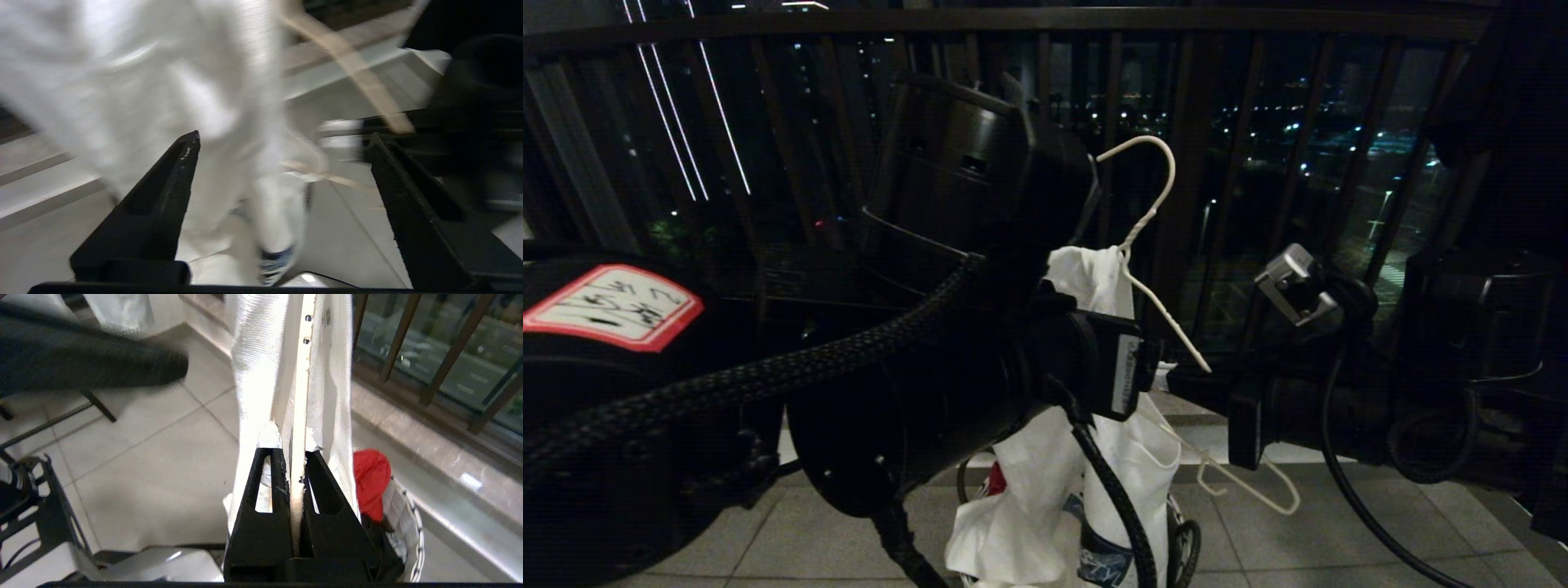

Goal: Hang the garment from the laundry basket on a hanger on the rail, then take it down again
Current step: Hang the clothes on the clothes rack

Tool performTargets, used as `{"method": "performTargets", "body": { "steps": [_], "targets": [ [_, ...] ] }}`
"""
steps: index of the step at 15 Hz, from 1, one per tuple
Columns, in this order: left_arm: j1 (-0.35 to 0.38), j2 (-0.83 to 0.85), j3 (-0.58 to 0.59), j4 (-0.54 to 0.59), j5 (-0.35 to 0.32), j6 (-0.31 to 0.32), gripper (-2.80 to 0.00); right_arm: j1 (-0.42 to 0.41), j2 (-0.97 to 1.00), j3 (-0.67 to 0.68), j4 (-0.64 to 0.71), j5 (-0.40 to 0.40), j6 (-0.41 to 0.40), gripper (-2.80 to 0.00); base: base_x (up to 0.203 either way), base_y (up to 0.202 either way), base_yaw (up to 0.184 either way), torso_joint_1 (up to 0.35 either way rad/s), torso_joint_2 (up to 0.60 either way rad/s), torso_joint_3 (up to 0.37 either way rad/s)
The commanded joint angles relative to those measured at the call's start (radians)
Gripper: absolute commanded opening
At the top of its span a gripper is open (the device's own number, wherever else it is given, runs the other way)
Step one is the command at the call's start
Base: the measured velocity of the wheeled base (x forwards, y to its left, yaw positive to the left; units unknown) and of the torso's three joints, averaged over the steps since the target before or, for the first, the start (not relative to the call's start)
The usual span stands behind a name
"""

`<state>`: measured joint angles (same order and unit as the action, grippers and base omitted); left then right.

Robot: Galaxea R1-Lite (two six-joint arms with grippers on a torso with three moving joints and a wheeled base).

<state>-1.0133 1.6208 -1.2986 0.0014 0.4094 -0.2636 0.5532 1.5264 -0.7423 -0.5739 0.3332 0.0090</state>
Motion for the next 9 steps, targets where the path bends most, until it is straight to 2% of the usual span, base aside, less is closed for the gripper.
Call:
{"method": "performTargets", "body": {
  "steps": [1, 5, 8, 9],
  "targets": [
    [0.035, -0.032, 0.025, 0.0, 0.003, 0.0, 0.0, 0.001, -0.002, 0.003, -0.023, 0.001, 0.0, -2.8, 0.0, 0.0, 0.0, 0.0, 0.0, 0.0],
    [0.098, -0.117, 0.073, 0.002, 0.002, 0.022, 0.0, 0.001, -0.002, 0.003, -0.023, 0.001, 0.0, -2.8, 0.0, 0.0, 0.0, 0.0, 0.0, 0.0],
    [0.199, -0.137, 0.091, 0.004, 0.0, 0.071, 0.0, 0.001, -0.002, 0.005, -0.023, 0.001, 0.0, -2.8, 0.0, 0.0, 0.0, 0.0, 0.0, 0.0],
    [0.233, -0.137, 0.092, 0.006, -0.004, 0.096, -2.8, 0.001, -0.003, 0.014, -0.023, 0.001, 0.0, -2.8, 0.0, 0.0, 0.0, 0.0, 0.0, 0.0]
  ]
}}
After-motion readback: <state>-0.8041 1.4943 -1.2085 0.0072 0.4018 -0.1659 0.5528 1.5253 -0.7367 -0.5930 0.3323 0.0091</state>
